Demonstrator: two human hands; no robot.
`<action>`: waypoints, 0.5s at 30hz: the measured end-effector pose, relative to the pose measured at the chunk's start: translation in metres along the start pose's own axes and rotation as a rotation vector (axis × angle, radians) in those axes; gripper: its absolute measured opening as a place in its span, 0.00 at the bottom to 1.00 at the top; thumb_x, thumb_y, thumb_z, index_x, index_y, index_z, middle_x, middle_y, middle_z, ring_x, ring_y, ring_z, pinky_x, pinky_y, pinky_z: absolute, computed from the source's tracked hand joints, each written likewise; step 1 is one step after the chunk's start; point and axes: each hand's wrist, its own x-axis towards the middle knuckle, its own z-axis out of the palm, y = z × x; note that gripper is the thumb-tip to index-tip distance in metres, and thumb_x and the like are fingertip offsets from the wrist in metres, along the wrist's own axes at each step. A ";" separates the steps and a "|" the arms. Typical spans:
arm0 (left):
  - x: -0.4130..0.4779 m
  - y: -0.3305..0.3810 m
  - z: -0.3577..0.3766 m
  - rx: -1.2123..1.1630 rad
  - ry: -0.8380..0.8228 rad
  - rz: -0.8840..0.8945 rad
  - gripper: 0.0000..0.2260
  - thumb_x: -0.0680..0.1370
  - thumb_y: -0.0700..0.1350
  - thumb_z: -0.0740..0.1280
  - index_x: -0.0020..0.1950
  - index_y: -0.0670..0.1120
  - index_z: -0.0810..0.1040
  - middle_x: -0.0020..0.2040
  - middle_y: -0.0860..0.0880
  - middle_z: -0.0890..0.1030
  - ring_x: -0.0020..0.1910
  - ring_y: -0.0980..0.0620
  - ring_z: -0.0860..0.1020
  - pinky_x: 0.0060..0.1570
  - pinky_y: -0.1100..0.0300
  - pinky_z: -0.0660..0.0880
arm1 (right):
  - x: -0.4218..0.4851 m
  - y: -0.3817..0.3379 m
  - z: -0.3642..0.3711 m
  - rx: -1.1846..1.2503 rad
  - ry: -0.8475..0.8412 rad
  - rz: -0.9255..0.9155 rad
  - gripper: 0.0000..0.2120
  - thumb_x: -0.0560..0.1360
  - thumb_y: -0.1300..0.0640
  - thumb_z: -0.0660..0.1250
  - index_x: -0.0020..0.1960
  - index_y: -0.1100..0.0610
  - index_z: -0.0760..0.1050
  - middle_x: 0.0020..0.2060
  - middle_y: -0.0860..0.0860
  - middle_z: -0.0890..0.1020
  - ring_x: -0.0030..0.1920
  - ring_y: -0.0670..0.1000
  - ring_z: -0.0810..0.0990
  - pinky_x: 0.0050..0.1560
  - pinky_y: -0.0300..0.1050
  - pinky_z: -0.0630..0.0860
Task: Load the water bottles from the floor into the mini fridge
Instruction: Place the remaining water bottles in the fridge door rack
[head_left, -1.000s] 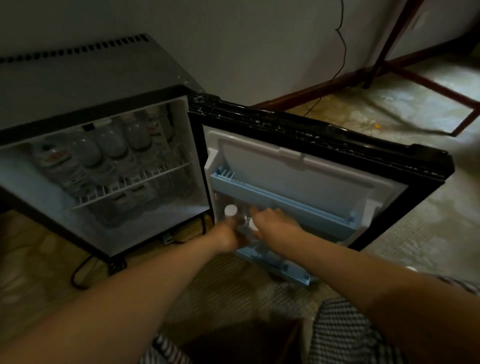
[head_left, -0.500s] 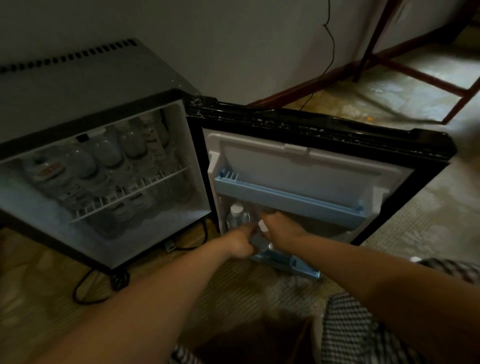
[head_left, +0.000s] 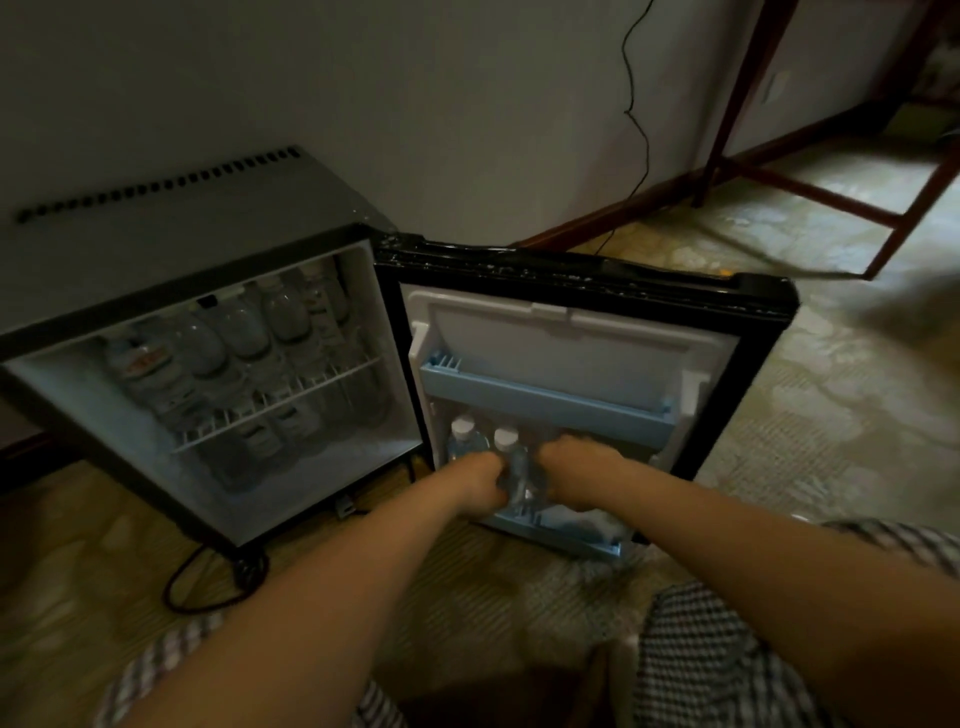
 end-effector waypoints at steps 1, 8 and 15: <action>-0.005 0.007 0.002 0.024 0.005 0.003 0.18 0.79 0.43 0.60 0.69 0.40 0.69 0.66 0.40 0.73 0.64 0.43 0.73 0.62 0.53 0.70 | -0.010 0.001 -0.005 -0.015 0.017 -0.010 0.15 0.77 0.58 0.62 0.63 0.62 0.71 0.60 0.59 0.76 0.59 0.60 0.77 0.57 0.51 0.74; -0.033 0.063 0.003 0.005 0.138 0.120 0.14 0.79 0.43 0.60 0.64 0.41 0.74 0.62 0.42 0.77 0.60 0.44 0.75 0.59 0.55 0.71 | -0.073 0.042 -0.051 0.004 0.133 -0.019 0.14 0.74 0.52 0.66 0.58 0.56 0.76 0.57 0.56 0.79 0.57 0.58 0.78 0.58 0.52 0.76; -0.044 0.147 -0.014 -0.087 0.219 0.290 0.13 0.79 0.46 0.61 0.61 0.42 0.76 0.58 0.43 0.79 0.57 0.46 0.77 0.52 0.58 0.71 | -0.140 0.126 -0.070 0.154 0.270 0.019 0.14 0.76 0.52 0.64 0.59 0.57 0.77 0.56 0.55 0.80 0.55 0.55 0.78 0.56 0.50 0.76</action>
